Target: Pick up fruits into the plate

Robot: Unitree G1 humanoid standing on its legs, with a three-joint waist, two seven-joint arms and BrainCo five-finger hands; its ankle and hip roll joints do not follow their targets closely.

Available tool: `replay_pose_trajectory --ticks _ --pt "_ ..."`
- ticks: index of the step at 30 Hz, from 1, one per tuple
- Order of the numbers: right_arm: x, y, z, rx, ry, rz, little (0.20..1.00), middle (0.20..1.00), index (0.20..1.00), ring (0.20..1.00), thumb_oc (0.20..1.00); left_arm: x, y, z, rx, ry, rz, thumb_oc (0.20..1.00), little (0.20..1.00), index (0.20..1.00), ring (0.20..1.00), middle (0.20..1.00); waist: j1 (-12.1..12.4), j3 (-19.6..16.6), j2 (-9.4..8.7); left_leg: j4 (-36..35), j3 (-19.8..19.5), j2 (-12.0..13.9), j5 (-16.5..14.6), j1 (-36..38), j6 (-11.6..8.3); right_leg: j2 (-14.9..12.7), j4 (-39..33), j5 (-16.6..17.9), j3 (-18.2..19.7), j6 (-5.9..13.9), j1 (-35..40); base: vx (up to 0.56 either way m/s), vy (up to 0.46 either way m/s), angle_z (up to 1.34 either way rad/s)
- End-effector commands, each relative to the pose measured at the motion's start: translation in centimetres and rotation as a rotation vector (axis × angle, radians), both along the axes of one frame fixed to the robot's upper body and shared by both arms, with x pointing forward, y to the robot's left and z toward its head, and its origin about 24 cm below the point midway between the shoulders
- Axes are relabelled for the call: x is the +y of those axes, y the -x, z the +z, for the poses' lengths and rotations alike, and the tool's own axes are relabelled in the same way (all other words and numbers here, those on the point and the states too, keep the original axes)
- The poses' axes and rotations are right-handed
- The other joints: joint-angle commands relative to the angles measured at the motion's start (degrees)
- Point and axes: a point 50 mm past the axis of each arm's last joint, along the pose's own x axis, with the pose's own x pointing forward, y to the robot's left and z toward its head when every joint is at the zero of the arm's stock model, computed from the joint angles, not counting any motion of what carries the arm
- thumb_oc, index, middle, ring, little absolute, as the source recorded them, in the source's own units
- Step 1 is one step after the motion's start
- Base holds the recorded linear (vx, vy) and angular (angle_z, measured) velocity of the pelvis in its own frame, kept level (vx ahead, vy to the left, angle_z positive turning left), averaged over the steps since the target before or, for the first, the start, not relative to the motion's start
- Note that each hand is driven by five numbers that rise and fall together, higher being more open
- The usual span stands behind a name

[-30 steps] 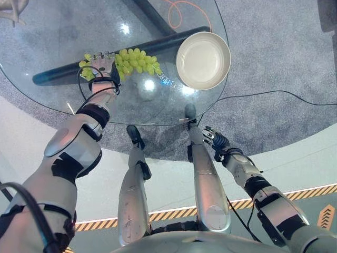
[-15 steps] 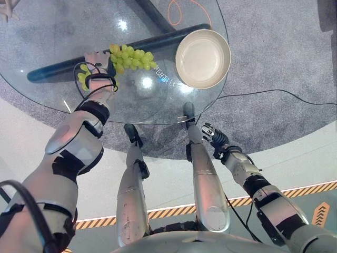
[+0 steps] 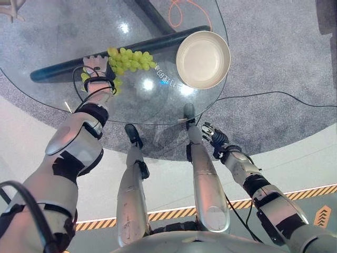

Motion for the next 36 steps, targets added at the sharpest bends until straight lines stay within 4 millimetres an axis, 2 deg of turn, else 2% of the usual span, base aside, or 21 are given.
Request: replay_pose_trajectory --ticks 1,12,21,22,25,30,34,36 --pt "0.7 0.4 -0.1 -0.024 -0.033 0.008 1.0 1.0 1.0 1.0 1.0 3.0 0.6 0.9 -0.076 0.098 0.063 0.2 0.2 0.2 0.2 0.2 1.25 1.6 -0.67 2.63 -2.41 -3.63 -3.78 -0.42 1.13 5.62 -0.29 -2.41 -2.03 -1.53 3.34 0.0 0.0 0.0" --pt "0.2 1.0 -0.2 -0.057 -0.055 -0.024 1.0 1.0 1.0 1.0 1.0 2.6 0.8 1.1 -0.169 0.239 -0.075 0.2 0.2 0.2 0.2 0.2 3.07 1.6 0.97 -1.59 -3.06 -3.46 -3.61 9.38 1.15 4.22 -1.62 -3.52 -3.85 -1.03 12.5 0.0 -0.004 0.04" --pt "-0.3 1.2 1.1 -0.157 -0.064 -0.031 1.0 1.0 1.0 1.0 1.0 2.5 1.7 0.7 -0.21 0.289 -0.199 0.2 0.2 0.2 0.2 0.2 4.5 1.56 1.71 -3.54 -3.23 -3.35 -4.9 19.37 0.88 2.83 -2.88 -4.95 -5.8 -0.6 22.58 0.02 0.005 0.09" --pt "-0.2 1.4 1.7 -0.194 -0.081 -0.028 1.0 1.0 1.0 1.0 1.0 2.6 2.3 0.3 -0.213 0.319 -0.232 0.2 0.2 0.2 0.2 0.2 4.94 0.08 1.91 -4.16 -3.2 -3.32 -5.16 21.12 0.78 2.45 -3.69 -5.19 -6.31 -0.55 24.64 0.05 0.006 0.11" --pt "-0.1 1.7 2.4 -0.238 -0.077 -0.021 1.0 1.0 1.0 1.0 1.0 2.5 2.9 0.1 -0.218 0.321 -0.269 0.2 0.2 0.2 0.2 0.2 5.17 -1.18 1.95 -4.61 -3.31 -3.32 -5.38 22.63 0.72 2.24 -4.51 -5.33 -6.71 -0.51 26.53 0.05 -0.01 0.11" --pt "-1.0 2.1 6.0 -0.401 -0.004 0.043 1.0 1.0 1.0 1.0 1.0 2.8 4.9 0.3 -0.205 0.254 -0.375 0.2 0.2 0.2 0.2 0.2 6.22 -5.18 1.58 -6.01 -3.21 -3.06 -6.0 26.9 0.44 1.25 -7.41 -5.25 -8.16 0.18 32.05 0.07 -0.025 0.11" --pt "-1.8 2.2 8.0 -0.463 0.05 0.106 1.0 1.0 1.0 1.0 1.0 2.9 5.9 0.6 -0.165 0.197 -0.425 0.2 0.2 0.2 0.2 0.2 6.72 -7.36 1.16 -6.34 -3.12 -2.92 -6.33 28.82 0.51 0.87 -8.44 -5.09 -8.68 0.63 34.37 0.09 -0.033 0.09" --pt "-2.8 2.3 9.9 -0.516 0.153 0.171 1.0 1.0 1.0 1.0 1.0 3.2 6.7 0.9 -0.104 0.139 -0.461 0.2 0.2 0.2 0.2 0.2 7.07 -9.42 0.79 -6.41 -2.9 -2.86 -6.74 30.46 0.58 0.58 -9.16 -5.01 -9.16 0.96 36.39 0.12 -0.039 0.04"
